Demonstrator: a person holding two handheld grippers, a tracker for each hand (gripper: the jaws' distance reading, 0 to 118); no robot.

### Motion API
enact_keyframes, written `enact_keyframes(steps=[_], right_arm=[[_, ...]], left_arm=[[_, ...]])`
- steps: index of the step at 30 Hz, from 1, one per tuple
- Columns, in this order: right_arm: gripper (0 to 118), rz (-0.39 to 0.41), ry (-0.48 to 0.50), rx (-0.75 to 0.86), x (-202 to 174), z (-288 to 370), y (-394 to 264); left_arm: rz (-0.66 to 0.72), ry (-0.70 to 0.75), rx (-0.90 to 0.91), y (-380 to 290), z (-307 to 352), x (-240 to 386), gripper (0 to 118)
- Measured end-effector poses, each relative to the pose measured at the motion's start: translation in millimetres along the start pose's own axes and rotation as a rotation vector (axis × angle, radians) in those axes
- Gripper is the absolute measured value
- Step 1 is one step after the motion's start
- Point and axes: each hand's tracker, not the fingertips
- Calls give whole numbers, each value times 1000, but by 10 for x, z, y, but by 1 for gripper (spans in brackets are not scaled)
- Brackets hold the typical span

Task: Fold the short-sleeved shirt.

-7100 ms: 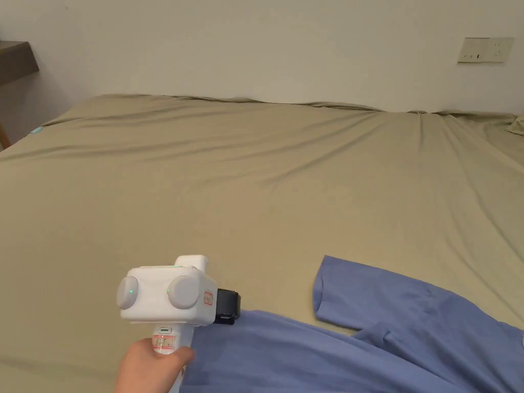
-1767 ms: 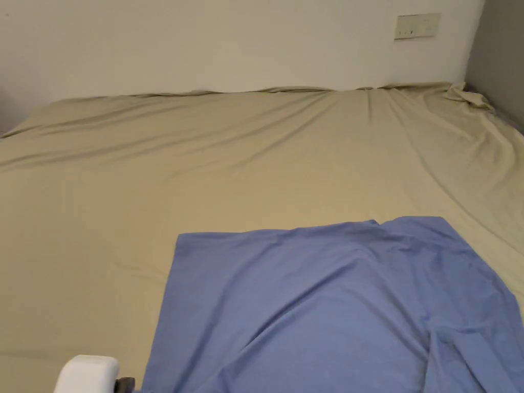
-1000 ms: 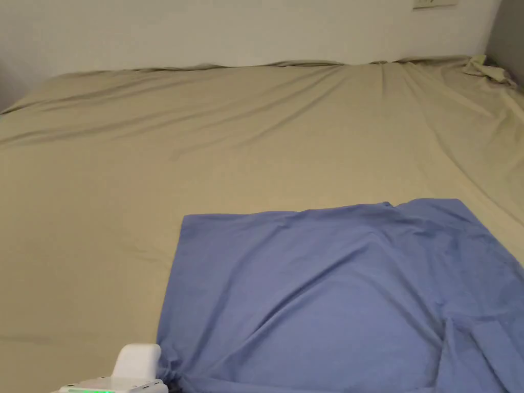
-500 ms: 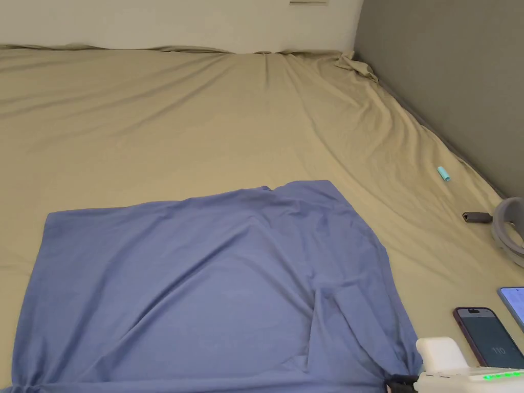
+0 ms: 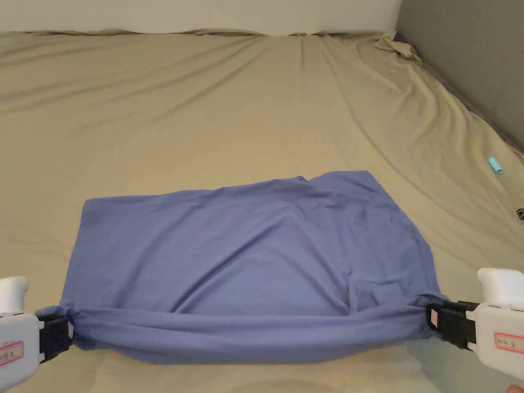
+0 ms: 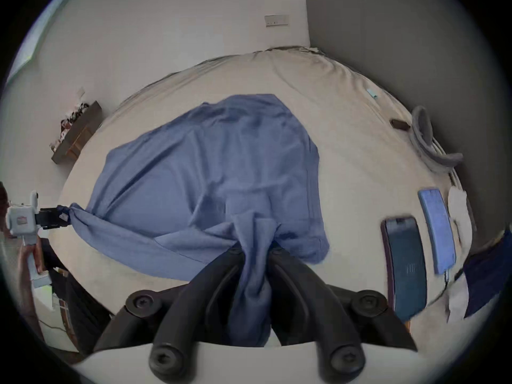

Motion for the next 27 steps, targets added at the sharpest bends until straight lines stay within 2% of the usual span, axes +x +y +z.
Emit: enact_keyframes(steps=[5, 11, 12, 13, 14, 15, 17, 22, 23, 24, 25, 26, 27], right_arm=[[13, -47, 32, -48, 97, -591, 611], [13, 7, -13, -156, 29, -1148, 830], [28, 12, -14, -158, 16, -1162, 809], [68, 14, -18, -159, 4, -1161, 788], [114, 37, -42, -149, -22, -1135, 757], [114, 73, -102, -151, -44, -1125, 723], [118, 123, -93, -113, -76, -1001, 642], [118, 18, -39, 21, -112, -389, 423], [115, 23, -13, 60, -130, -249, 348], [95, 40, 25, 98, -172, -49, 230], [41, 76, 52, 129, -237, 108, 114], [2, 82, 16, 142, -314, 184, 2], [2, 81, -60, 185, -361, 246, -145]], left_arm=[[32, -9, -85, 481, -641, -13, 7], [11, 38, -155, 649, -1093, 57, 8], [12, 37, -155, 609, -1093, 55, 14], [31, 27, -143, 572, -1086, 41, 40], [53, 33, -115, 534, -1068, 31, 91], [68, 64, -89, 489, -1038, 19, 91], [58, 83, -66, 379, -936, -25, 100], [70, 57, 64, 70, -395, -42, 100], [54, 40, 147, -22, -240, -18, 99], [14, -20, 227, -138, -39, -38, 90], [0, -44, 274, -232, 111, 5, 67], [-12, -23, 294, -315, 229, 49, 5], [-23, 26, 291, -366, 284, 111, 0]])
